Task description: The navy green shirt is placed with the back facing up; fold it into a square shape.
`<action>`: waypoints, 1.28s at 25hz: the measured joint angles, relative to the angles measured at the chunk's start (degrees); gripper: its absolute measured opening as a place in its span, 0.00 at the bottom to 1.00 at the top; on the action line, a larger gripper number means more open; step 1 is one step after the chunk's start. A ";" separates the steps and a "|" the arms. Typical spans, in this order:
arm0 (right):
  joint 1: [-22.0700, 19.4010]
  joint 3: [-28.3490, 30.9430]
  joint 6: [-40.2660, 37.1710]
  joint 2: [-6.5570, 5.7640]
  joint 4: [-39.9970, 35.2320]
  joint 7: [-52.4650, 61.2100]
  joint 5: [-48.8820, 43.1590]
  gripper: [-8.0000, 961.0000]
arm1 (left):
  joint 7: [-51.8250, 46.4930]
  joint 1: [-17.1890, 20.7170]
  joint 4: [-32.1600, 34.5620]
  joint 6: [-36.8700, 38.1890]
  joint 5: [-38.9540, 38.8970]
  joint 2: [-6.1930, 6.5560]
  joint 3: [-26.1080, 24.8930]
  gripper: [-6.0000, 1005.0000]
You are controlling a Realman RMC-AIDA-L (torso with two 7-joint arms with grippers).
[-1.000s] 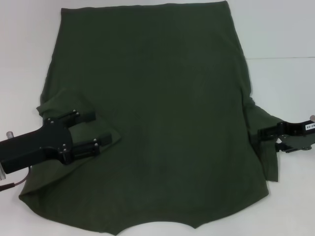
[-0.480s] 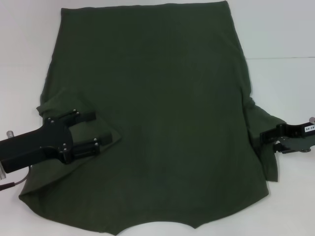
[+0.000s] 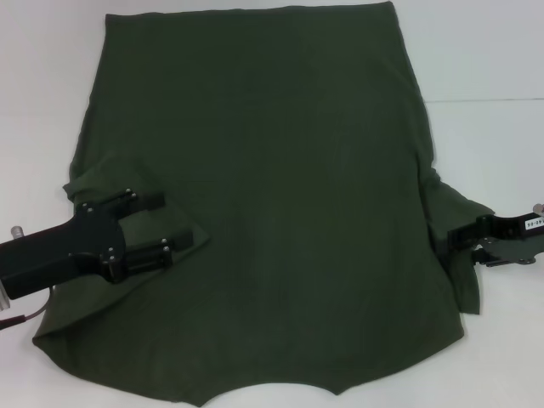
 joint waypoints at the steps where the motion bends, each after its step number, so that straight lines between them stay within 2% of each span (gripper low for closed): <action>1: 0.00 0.00 0.00 0.00 0.00 -0.02 0.01 0.51 | 0.00 0.00 0.00 0.00 0.00 0.00 0.00 0.84; 28: 0.02 -0.43 1.17 0.38 0.10 0.45 -0.27 0.42 | 0.16 0.02 0.01 0.00 -0.24 -0.09 0.01 0.84; 32: 0.02 -0.45 1.17 0.34 0.10 0.45 -0.31 0.38 | 0.17 0.00 0.07 0.00 -0.48 -0.09 0.01 0.84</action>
